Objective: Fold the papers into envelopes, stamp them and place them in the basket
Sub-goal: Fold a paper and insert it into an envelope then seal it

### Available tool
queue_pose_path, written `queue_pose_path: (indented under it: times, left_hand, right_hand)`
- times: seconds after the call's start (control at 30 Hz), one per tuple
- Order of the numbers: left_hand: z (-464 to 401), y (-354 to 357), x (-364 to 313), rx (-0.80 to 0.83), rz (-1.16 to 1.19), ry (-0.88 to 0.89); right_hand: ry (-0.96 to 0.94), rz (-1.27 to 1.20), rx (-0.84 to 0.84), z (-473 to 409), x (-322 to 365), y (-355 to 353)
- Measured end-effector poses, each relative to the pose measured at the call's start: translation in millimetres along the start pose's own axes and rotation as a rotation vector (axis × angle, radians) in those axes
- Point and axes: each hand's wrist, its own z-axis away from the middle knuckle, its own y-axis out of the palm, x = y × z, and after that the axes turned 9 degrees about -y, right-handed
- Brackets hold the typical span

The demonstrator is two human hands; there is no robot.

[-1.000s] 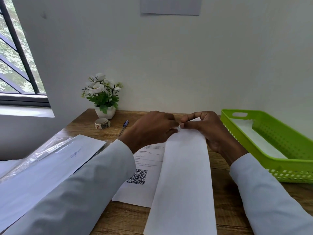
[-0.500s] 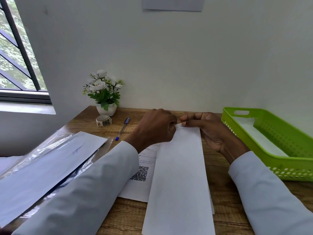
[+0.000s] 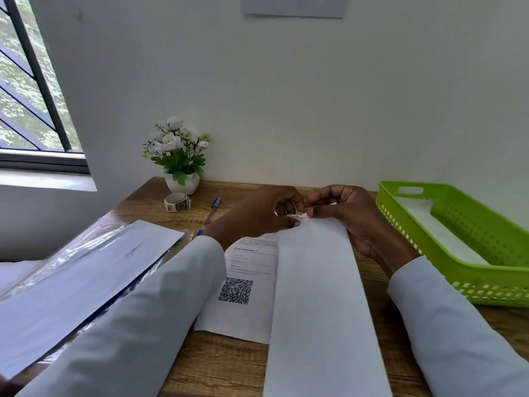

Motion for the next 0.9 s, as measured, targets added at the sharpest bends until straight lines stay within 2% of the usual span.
queue_pose_path:
  times: [0.2,0.27,0.5,0.6,0.7,0.9]
  left_hand:
    - [2.7,6.7,-10.0,-0.175,-0.187,0.162]
    - [2.0,6.5,-10.0,-0.198,-0.179,0.175]
    - [-3.4,6.8,-8.7,-0.182,0.13,-0.095]
    - [-4.2,4.4,-7.6,-0.145,0.196,-0.103]
    - [-3.6,-0.1,-4.0,-0.125,0.294,-0.097]
    - [0.0,-9.6,0.6,-0.046,0.461,-0.143]
  right_hand:
    - [0.021,-0.082,0.011,1.9,0.0,-2.7]
    - [0.013,-0.058,0.028,1.6,-0.4,-5.2]
    - [-0.133,0.309,0.047,0.4,0.5,-2.1]
    - [-0.118,0.232,-0.01,0.7,0.4,-1.4]
    - [-0.011,0.079,-0.038,1.1,3.6,-6.5]
    - [0.075,-0.029,-0.076,0.7,7.3,-6.4]
